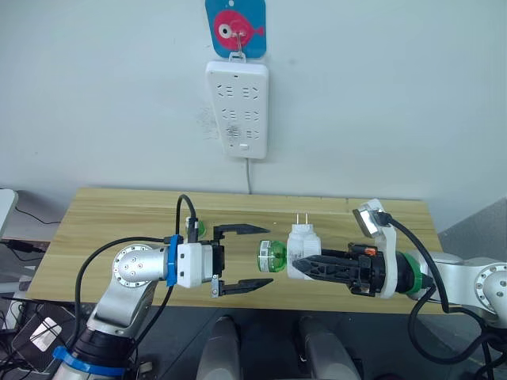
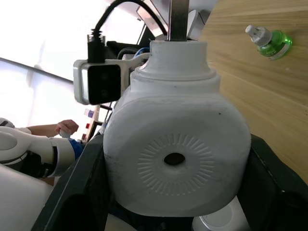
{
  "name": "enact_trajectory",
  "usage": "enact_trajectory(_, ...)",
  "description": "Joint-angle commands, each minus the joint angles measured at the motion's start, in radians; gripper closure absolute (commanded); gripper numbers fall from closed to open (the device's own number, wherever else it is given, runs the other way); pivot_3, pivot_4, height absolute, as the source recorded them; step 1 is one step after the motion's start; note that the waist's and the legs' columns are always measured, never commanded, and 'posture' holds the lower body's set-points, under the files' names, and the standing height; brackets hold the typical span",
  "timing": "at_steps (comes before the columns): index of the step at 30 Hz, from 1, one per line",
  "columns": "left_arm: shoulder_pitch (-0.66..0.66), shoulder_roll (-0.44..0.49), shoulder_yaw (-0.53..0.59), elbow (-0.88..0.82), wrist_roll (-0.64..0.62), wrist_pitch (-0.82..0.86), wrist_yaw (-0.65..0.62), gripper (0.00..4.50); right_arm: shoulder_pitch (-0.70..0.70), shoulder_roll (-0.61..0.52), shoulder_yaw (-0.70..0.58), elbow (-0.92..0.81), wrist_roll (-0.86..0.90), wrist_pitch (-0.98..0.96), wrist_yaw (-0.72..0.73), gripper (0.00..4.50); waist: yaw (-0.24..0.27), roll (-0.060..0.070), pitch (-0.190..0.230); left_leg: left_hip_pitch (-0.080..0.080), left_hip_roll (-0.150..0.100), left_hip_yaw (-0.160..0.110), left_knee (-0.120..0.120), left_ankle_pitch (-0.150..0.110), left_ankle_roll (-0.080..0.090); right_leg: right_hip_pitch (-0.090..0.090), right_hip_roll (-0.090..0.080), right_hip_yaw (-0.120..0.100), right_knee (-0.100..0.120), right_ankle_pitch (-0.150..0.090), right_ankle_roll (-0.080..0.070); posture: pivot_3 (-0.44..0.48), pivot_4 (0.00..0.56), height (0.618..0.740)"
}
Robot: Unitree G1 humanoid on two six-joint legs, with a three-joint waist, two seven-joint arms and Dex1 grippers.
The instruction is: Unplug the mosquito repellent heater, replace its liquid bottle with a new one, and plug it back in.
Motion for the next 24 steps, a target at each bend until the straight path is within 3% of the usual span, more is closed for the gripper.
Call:
enact_trajectory(1,-0.012,-0.024,-0.004,-0.024,0.002,-0.066,0.021,0.25,-0.006,0.001,-0.011,-0.029,0.033,-0.008,0.005,1.49,-0.002,0.0,0.0,0.0,0.0,0.0,0.0,0.0,0.0,0.0,0.0,0.0,0.0,0.0,0.0,0.009,0.247,0.735)
enact_trajectory(2,-0.011,-0.023,-0.013,-0.024,-0.003,-0.067,0.015,0.25,-0.007,0.001,-0.01,-0.029,0.033,-0.008,0.004,1.49,-0.003,0.0,0.0,0.0,0.0,0.0,0.0,0.0,0.0,0.0,0.0,0.0,0.0,0.0,0.0,0.009,0.247,0.735)
enact_trajectory(5,-0.009,-0.017,-0.028,-0.015,-0.011,-0.057,0.004,0.87,-0.01,0.003,-0.008,-0.028,0.033,-0.007,0.004,1.49,-0.004,0.0,0.0,0.0,0.0,0.0,0.0,0.0,0.0,0.0,0.0,0.0,0.0,0.0,0.0,0.008,0.247,0.735)
enact_trajectory(9,-0.02,-0.003,-0.04,-0.046,-0.044,-0.014,-0.005,2.12,-0.013,0.004,-0.006,-0.028,0.034,-0.008,0.002,1.49,-0.005,0.0,0.0,0.0,0.0,0.0,0.0,0.0,0.0,0.0,0.0,0.0,0.001,0.0,0.0,0.008,0.247,0.735)
enact_trajectory(10,-0.022,0.007,-0.042,-0.062,-0.057,0.015,-0.009,2.25,-0.014,0.004,-0.006,-0.028,0.032,-0.007,0.002,1.49,-0.005,0.0,0.0,0.0,0.0,0.0,0.0,0.0,0.0,0.0,0.0,0.0,0.001,0.0,0.0,0.007,0.246,0.735)
enact_trajectory(12,-0.034,0.074,-0.066,-0.13,-0.101,0.185,-0.027,2.25,-0.013,0.004,-0.007,-0.028,0.03,-0.005,0.003,1.49,-0.006,0.0,0.0,0.0,0.0,0.0,0.0,0.0,0.0,0.0,0.0,0.0,0.001,0.0,0.0,0.008,0.247,0.735)
enact_trajectory(14,-0.059,0.164,-0.089,-0.204,-0.196,0.484,0.006,2.25,-0.01,0.001,-0.007,-0.028,0.024,-0.001,0.008,1.49,-0.007,0.0,0.0,0.0,0.0,-0.001,0.0,0.0,0.0,0.0,0.0,-0.001,0.001,0.0,0.0,0.019,0.245,0.735)
enact_trajectory(18,-0.192,0.285,-0.055,-0.247,-0.628,1.063,0.124,2.25,-0.01,0.0,-0.002,-0.029,0.014,0.007,0.016,1.49,-0.007,-0.001,0.0,0.0,0.0,-0.002,0.0,0.0,0.0,0.0,0.0,-0.002,0.002,-0.002,0.004,0.023,0.245,0.735)
enact_trajectory(20,-0.255,0.326,-0.034,-0.21,-0.759,1.227,0.11,2.25,-0.009,-0.001,-0.002,-0.028,0.012,0.009,0.02,1.49,-0.008,0.0,0.0,0.0,0.0,-0.002,0.0,0.0,0.0,0.0,0.001,-0.002,0.002,-0.003,0.005,0.024,0.246,0.735)
enact_trajectory(24,-0.296,0.31,-0.006,-0.177,-0.76,1.288,0.145,2.25,-0.007,-0.007,0.0,-0.033,0.009,0.012,0.03,1.49,-0.007,0.0,0.0,0.0,0.0,-0.002,0.0,0.0,0.0,0.0,0.001,-0.002,0.002,-0.003,0.004,0.016,0.244,0.735)
